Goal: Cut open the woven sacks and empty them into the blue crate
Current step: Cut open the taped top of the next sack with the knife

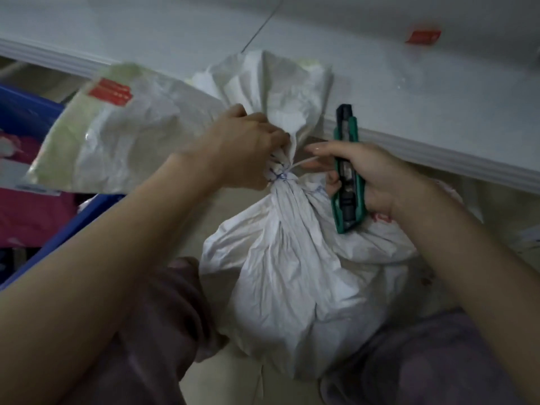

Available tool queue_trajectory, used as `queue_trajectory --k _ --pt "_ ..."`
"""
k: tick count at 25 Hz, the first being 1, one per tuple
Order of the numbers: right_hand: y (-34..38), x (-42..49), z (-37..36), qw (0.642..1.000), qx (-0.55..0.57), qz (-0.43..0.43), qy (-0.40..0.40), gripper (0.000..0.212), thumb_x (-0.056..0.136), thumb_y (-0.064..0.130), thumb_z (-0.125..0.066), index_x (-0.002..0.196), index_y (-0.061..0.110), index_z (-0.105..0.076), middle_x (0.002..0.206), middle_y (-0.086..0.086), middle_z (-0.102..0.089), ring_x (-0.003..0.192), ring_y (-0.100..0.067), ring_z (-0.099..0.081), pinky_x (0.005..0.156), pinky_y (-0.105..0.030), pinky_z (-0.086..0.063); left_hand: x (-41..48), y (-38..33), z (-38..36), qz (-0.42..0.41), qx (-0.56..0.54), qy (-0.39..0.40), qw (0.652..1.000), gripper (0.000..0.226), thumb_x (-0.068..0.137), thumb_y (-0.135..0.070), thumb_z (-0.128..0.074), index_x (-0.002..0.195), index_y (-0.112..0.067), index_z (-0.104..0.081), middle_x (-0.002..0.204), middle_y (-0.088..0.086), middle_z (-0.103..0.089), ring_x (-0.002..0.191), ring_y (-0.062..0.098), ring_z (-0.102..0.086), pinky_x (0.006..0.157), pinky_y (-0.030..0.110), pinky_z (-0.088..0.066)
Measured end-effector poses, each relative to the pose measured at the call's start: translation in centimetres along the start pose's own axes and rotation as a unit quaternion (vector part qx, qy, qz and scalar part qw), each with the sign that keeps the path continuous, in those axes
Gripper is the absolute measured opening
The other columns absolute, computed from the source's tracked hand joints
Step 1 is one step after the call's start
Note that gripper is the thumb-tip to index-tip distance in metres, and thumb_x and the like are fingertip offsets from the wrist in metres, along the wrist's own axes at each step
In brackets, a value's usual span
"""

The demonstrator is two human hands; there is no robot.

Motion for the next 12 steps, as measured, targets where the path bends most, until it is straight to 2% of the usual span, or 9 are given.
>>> queue_trajectory --k 2,5,7,9,12 --pt "0.1 -1.9 -0.3 0.998 -0.018 0.053 -0.031 0.024 0.084 0.009 -0.068 0.107 0.003 -0.063 0.09 -0.013 -0.062 0.036 -0.006 -0.045 0.039 -0.017 -0.036 0.1 -0.1 0.1 0.0 0.009 0.024 1.0 0.054 0.067 -0.038 -0.063 0.119 -0.023 -0.058 0.111 -0.001 -0.064 0.108 0.024 -0.054 0.082 0.034 -0.037" --pt "-0.3 -4.5 -1.3 0.98 -0.131 0.139 -0.048 0.022 0.081 0.01 -0.072 0.1 0.006 -0.063 0.071 -0.005 -0.059 0.038 -0.007 -0.049 0.043 -0.02 -0.04 0.4 -0.4 0.7 0.015 0.016 0.032 0.999 0.05 0.069 -0.044 -0.061 0.115 -0.025 -0.06 0.105 -0.001 -0.066 0.104 0.024 -0.053 0.079 0.032 -0.035" --pt "-1.2 -6.0 -2.1 0.967 -0.202 0.155 -0.022 0.027 0.079 0.012 -0.074 0.101 0.009 -0.06 0.064 -0.002 -0.055 0.04 -0.006 -0.054 0.046 -0.024 -0.044 -0.4 -0.3 0.5 0.035 0.014 0.041 0.998 0.047 0.069 -0.049 -0.06 0.109 -0.025 -0.063 0.095 0.002 -0.066 0.096 0.024 -0.055 0.078 0.032 -0.035" --pt "-2.5 -6.8 -2.8 0.953 -0.268 0.14 0.007 0.034 0.077 0.013 -0.077 0.103 0.012 -0.055 0.07 -0.001 -0.059 0.045 -0.007 -0.06 0.052 -0.029 -0.049 -1.1 -0.2 0.7 0.046 0.025 0.067 0.996 0.05 0.071 -0.057 -0.057 0.109 -0.024 -0.064 0.091 0.004 -0.066 0.092 0.024 -0.057 0.08 0.032 -0.037" --pt "-4.2 -6.6 -3.2 0.928 -0.345 0.14 -0.018 0.048 0.074 0.018 -0.079 0.112 0.013 -0.051 0.085 -0.001 -0.065 0.05 -0.01 -0.067 0.051 -0.024 -0.05 -2.2 -0.2 1.2 0.022 0.02 0.11 0.993 0.053 0.078 -0.06 -0.054 0.117 -0.024 -0.061 0.099 0.005 -0.064 0.099 0.022 -0.057 0.087 0.033 -0.036"
Point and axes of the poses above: each hand's wrist, its own x-axis towards the middle knuckle, its own z-axis out of the back of the hand, y = z × x, the point moved 1 cm from there along x, towards the middle knuckle
